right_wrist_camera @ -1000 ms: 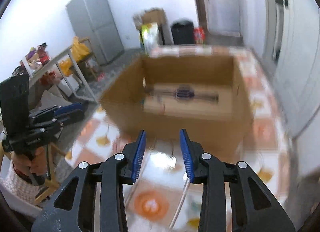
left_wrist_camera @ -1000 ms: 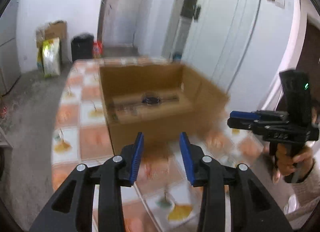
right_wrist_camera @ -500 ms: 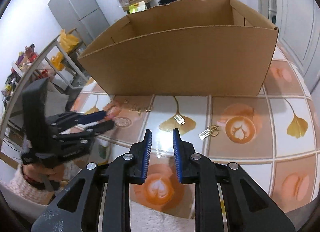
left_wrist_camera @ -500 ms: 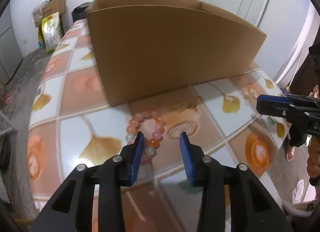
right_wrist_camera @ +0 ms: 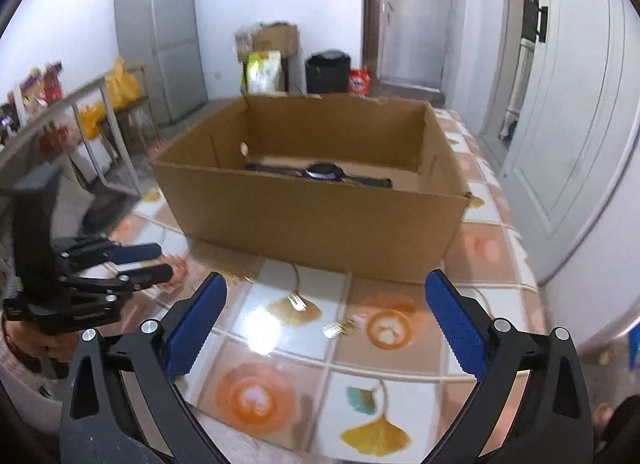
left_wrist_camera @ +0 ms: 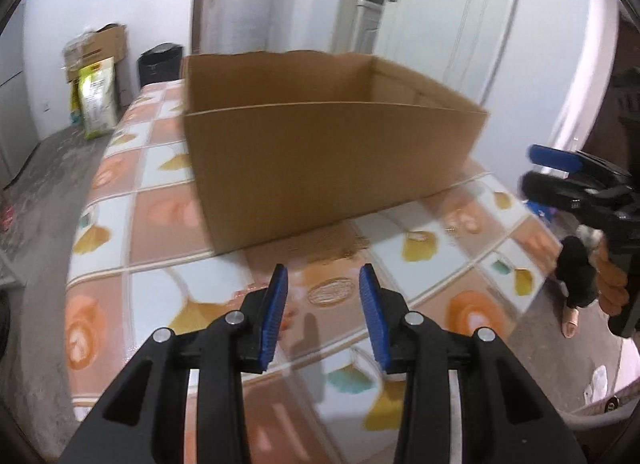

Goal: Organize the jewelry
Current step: 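Move the right gripper back to the table toward the gold charms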

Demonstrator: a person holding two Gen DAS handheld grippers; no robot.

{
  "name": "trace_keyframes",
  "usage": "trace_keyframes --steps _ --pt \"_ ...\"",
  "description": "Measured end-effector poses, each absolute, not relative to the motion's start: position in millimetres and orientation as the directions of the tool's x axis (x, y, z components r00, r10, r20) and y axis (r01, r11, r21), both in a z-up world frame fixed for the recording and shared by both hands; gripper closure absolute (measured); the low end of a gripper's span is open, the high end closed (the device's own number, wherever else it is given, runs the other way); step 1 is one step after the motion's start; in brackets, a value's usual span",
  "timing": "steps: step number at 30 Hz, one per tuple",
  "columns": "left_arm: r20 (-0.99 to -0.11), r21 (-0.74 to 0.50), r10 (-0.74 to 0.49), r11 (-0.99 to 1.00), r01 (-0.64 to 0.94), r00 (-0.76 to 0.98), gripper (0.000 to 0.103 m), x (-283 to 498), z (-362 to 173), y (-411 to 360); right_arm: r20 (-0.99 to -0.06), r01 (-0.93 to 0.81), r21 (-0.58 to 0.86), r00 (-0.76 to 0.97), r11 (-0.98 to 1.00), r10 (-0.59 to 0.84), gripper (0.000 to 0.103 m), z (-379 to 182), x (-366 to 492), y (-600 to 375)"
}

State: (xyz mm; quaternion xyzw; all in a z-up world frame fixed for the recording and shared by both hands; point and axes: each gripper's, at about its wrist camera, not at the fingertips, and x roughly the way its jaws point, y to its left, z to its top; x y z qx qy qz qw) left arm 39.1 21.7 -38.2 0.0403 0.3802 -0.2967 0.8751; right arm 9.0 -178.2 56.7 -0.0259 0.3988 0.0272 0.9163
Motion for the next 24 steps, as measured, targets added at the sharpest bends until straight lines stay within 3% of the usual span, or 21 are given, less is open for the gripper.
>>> trace_keyframes --steps 4,7,9,15,24 --pt "-0.701 -0.154 -0.506 0.796 0.585 0.503 0.067 32 -43 -4 -0.667 -0.083 -0.026 0.744 0.996 0.045 0.008 62 -7 -197" --pt "-0.703 -0.163 -0.528 0.773 0.614 0.477 0.067 27 -46 -24 -0.712 -0.047 -0.069 0.702 0.997 -0.017 0.008 41 -2 -202" --pt "-0.701 -0.162 -0.543 0.752 0.639 0.462 0.067 23 -48 -39 -0.747 -0.005 -0.001 0.664 1.0 0.003 0.01 29 1 -214" --pt "-0.702 -0.137 -0.555 0.72 0.681 0.446 0.067 31 -49 -75 -0.82 0.03 0.18 0.557 0.983 0.133 0.066 -5 13 -234" --pt "-0.733 -0.116 -0.513 0.74 0.662 0.446 0.076 46 -58 -77 -0.827 -0.078 0.148 0.537 0.986 0.167 0.076 -22 20 -212"
